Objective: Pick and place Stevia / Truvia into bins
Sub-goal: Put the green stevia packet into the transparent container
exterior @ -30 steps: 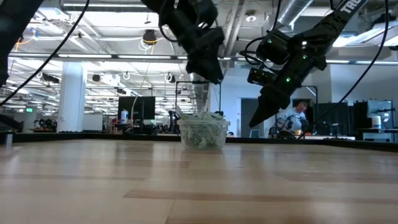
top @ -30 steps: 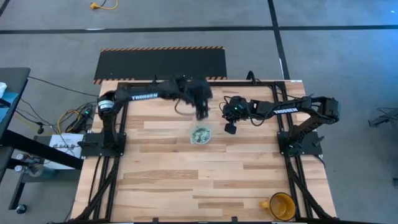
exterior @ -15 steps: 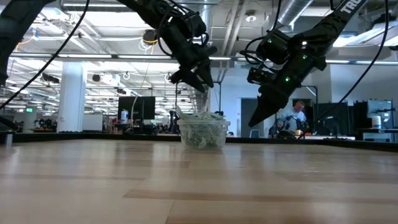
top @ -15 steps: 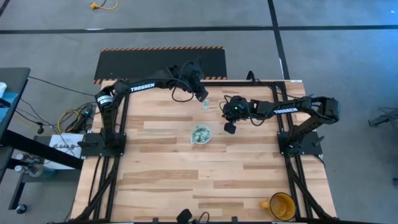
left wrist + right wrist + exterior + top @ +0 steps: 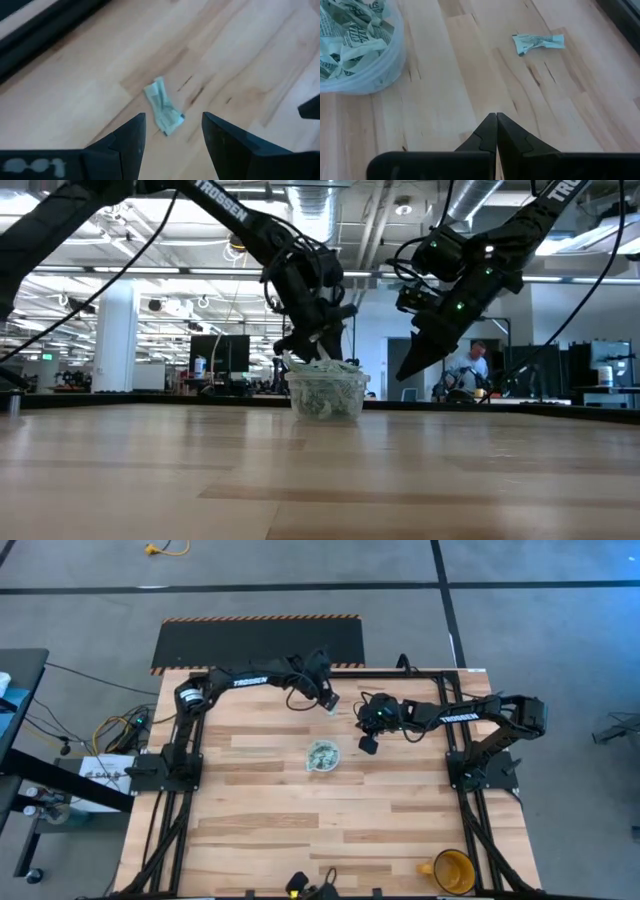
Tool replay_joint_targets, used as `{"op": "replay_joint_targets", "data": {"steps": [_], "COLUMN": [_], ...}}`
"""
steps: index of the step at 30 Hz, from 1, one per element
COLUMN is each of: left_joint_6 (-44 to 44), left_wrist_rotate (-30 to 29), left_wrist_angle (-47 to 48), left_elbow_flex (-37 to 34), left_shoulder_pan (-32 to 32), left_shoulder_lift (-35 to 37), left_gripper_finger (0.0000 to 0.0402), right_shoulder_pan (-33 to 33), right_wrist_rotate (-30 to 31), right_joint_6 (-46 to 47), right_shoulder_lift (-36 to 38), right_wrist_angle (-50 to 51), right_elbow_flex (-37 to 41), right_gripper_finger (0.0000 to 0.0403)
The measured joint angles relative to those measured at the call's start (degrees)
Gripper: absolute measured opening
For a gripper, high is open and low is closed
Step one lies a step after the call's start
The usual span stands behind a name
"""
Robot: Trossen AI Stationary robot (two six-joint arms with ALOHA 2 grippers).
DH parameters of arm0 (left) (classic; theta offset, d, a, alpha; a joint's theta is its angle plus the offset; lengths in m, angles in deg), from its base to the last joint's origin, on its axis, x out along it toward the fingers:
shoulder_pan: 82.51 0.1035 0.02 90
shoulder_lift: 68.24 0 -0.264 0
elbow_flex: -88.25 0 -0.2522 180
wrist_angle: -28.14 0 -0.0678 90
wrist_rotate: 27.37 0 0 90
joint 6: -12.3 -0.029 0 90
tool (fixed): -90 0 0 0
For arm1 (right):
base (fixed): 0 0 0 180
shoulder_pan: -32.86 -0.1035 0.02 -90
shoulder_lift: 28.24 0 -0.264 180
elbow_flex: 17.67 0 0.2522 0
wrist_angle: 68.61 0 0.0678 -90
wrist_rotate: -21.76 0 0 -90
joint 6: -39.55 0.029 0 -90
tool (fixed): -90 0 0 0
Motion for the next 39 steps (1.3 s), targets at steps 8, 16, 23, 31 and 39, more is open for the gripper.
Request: {"op": "replay_joint_targets", "data": {"steps": [8, 16, 23, 31, 39], "left_joint_6": [3.34, 4.40, 4.64, 4.51, 4.77], "left_wrist_rotate": [-0.65, 2.66, -1.88, -5.41, 5.28], "left_wrist_angle": [1.18, 3.04, 18.95, 31.13, 29.41], "left_elbow_flex": [1.57, 7.66, 23.35, 34.81, 37.13], "left_shoulder_pan": [1.41, 1.27, 0.19, -0.73, 0.43], "left_shoulder_lift": [0.00, -7.12, -16.46, -23.46, -23.18], "left_gripper_finger": [0.0183, 0.0183, 0.0183, 0.0183, 0.0183], "right_shoulder_pan": [0.00, 0.00, 0.00, 0.00, 0.00], "right_wrist_rotate": [0.00, 0.00, 0.00, 0.00, 0.00], "right_joint_6": [0.15, 0.41, 0.11, -0.11, -0.52], "right_shoulder_lift": [0.00, 0.00, 0.00, 0.00, 0.00], "right_wrist_angle": [-0.09, -0.14, -0.11, 0.56, 1.31], "right_elbow_flex": [0.00, 0.00, 0.00, 0.00, 0.00], "right_gripper_finger": [0.0000, 0.0000, 0.0000, 0.0000, 0.0000]}}
